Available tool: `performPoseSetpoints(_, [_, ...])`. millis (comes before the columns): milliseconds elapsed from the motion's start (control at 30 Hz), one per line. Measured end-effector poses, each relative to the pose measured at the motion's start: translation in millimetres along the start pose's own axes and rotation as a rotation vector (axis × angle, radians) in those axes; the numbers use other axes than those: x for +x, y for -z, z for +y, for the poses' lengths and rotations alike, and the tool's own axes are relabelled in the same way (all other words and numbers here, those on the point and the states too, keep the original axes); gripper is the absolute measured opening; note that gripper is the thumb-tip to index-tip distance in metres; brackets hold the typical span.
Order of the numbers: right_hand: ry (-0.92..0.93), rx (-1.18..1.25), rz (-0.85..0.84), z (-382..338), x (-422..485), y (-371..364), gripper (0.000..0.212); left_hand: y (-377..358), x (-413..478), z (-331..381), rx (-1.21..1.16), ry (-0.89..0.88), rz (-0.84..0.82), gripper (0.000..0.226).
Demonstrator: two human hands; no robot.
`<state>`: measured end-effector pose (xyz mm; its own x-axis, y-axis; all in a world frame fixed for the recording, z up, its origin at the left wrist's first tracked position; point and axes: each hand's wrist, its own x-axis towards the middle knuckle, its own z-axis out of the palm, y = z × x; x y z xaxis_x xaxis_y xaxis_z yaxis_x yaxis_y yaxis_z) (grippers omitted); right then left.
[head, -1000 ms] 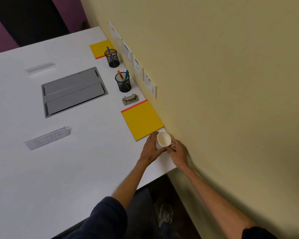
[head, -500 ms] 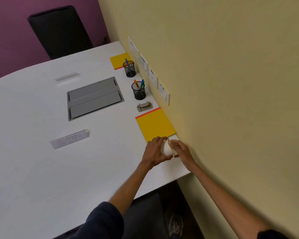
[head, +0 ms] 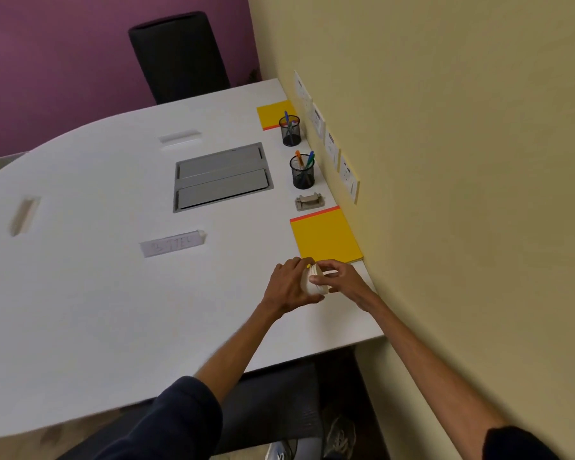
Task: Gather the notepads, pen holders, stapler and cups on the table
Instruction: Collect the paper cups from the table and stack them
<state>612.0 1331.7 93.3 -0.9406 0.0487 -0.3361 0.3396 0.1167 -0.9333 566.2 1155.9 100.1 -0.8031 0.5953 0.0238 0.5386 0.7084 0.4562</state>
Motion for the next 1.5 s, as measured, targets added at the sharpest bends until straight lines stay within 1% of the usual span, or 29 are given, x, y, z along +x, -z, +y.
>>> performPoseSetpoints(133, [0.017, -0.016, -0.063, -11.8, 0.9, -7.6, 0.057, 12.4, -14.7, -4.3, -0.055, 0.075, 0.006, 0.078])
performPoseSetpoints(267, [0.056, -0.073, -0.146, -25.0, 2.3, -28.3, 0.058, 27.0, -34.5, -15.6, -0.059, 0.155, 0.005, 0.079])
performPoseSetpoints(367, [0.090, -0.110, -0.171, -34.4, 2.1, -50.3, 0.059, 38.3, -52.6, -27.7, -0.086, 0.205, 0.023, 0.077])
performPoseSetpoints(500, [0.137, -0.136, -0.216, -55.8, 0.5, -79.5, 0.058, 62.4, -79.4, -48.2, -0.126, 0.262, 0.070, 0.075])
performPoseSetpoints(667, [0.235, -0.219, -0.313, -88.4, -3.4, -130.7, 0.062, 96.0, -122.4, -84.5, -0.175, 0.309, 0.143, 0.079])
performPoseSetpoints(933, [0.329, -0.273, -0.409, -129.3, -27.1, -265.4, 0.063, 159.0, -221.4, -158.7, -0.208, 0.347, 0.248, 0.080])
performPoseSetpoints(1033, [0.335, -0.278, -0.484, -140.8, -39.0, -320.1, 0.062, 182.3, -265.8, -186.1, -0.258, 0.368, 0.266, 0.079])
performPoseSetpoints(1133, [0.314, -0.258, -0.544, -146.6, -52.0, -381.0, 0.058, 198.8, -313.2, -213.0, -0.302, 0.402, 0.336, 0.079])
performPoseSetpoints(1267, [0.329, -0.283, -0.550, -145.8, -65.3, -466.7, 0.055, 216.4, -380.6, -245.6, -0.338, 0.468, 0.444, 0.077])
performPoseSetpoints(1433, [0.375, -0.382, -0.648, -142.5, -74.3, -558.8, 0.059, 244.0, -463.5, -286.6, -0.259, 0.525, 0.483, 0.063])
performPoseSetpoints(1500, [0.391, -0.403, -0.715, -145.7, -79.6, -593.1, 0.058, 250.4, -492.3, -302.3, -0.242, 0.575, 0.503, 0.062])
